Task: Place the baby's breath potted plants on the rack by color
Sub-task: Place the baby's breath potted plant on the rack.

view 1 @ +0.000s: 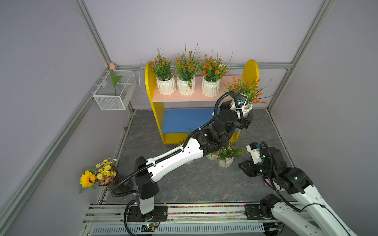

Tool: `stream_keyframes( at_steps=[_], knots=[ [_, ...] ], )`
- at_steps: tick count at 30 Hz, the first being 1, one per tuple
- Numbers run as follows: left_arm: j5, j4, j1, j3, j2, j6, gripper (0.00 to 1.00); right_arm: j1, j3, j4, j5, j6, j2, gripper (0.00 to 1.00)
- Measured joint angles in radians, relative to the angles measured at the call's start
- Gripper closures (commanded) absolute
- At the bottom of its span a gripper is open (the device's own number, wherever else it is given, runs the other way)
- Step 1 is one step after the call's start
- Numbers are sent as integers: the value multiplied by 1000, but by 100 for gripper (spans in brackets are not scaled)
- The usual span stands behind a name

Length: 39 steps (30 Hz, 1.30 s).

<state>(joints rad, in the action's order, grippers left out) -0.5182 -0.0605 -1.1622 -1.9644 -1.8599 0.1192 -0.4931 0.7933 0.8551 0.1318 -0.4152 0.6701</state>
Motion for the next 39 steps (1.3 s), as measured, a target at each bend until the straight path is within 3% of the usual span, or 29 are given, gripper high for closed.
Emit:
stream_keyframes(
  at_steps=[13, 28, 39],
  knots=[
    [-9, -104, 35, -378, -233, 85, 70, 0, -2, -1, 25, 0, -25, 67],
    [26, -126, 138, -500, -271, 28, 69, 0, -2, -2, 26, 0, -22, 66],
    [29, -123, 148, -562, -365, -35, 68, 0, -2, -2, 26, 0, -22, 67]
  ],
)
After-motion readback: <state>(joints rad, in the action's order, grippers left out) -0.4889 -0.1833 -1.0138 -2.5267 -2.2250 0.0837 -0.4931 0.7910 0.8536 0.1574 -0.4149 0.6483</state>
